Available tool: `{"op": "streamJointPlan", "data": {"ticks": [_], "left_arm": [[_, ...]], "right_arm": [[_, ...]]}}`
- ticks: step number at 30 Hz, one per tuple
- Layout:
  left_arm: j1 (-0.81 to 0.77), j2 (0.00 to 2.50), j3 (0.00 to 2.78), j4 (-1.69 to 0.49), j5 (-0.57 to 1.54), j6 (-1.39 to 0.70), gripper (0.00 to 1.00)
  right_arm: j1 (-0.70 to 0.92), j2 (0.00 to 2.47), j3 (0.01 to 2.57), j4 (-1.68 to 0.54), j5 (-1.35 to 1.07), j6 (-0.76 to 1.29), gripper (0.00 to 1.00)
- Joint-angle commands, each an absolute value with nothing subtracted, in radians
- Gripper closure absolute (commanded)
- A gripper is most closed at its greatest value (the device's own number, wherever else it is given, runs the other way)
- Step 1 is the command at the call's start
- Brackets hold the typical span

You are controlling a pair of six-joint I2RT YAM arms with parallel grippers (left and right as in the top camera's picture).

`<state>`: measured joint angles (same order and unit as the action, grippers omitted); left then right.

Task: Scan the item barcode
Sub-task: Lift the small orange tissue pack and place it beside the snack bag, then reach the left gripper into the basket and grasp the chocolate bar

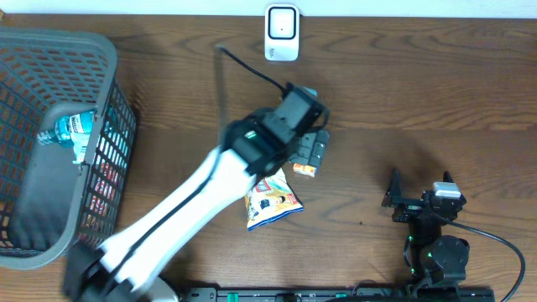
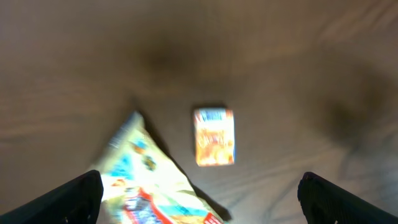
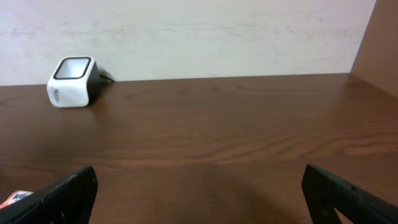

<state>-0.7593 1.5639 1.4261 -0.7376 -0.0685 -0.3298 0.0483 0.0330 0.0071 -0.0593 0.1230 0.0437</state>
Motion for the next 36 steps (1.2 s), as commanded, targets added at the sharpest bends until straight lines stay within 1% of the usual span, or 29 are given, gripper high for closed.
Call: {"op": "streamJointPlan", "data": {"ticks": [1, 8, 16, 17, 22, 28, 32, 34, 36], "left_arm": [[-0.753, 1.43, 1.441, -0.757, -0.222, -0.303, 0.02], [-0.753, 1.243, 1.442, -0.754, -0.325, -0.303, 0.01], [-0.751, 1.042, 1.459, -0.69, -0.569, -0.287, 0.01], [-0.751, 0.989, 1.459, -0.664, -0.673, -0.281, 0.01], [-0.751, 0.885, 1.459, -0.62, -0.9, -0.276, 0.01], [-0.751, 0.802, 1.459, -0.622, -1.165, -0.255, 0.01], [-0.741, 0.78, 1.459, -0.583, -1.45, -0.256, 0.01], [-0.719, 0.773, 1.459, -0.554, -1.53, -0.256, 0.02], [-0.687, 0.766, 1.459, -0.538, -1.535, -0.256, 0.02]], "right_arm": [[0.052, 0.032, 0.006, -0.064, 0.121, 0.036, 0.01], [0.052, 0.032, 0.006, -0.064, 0.121, 0.036, 0.01], [0.052, 0.032, 0.006, -0.064, 0.121, 0.036, 0.01], [0.052, 0.032, 0.006, -0.064, 0.121, 0.036, 0.01], [0.052, 0.032, 0.006, -0.064, 0.121, 0.036, 0.01], [0.052, 0.032, 0.006, -0.064, 0.121, 0.036, 0.01], [0.052, 0.032, 0.006, -0.064, 0.121, 0.036, 0.01], [0.052, 0.032, 0.006, -0.064, 0.121, 0.036, 0.01], [0.052, 0.032, 0.006, -0.064, 0.121, 0.036, 0.01]]}}
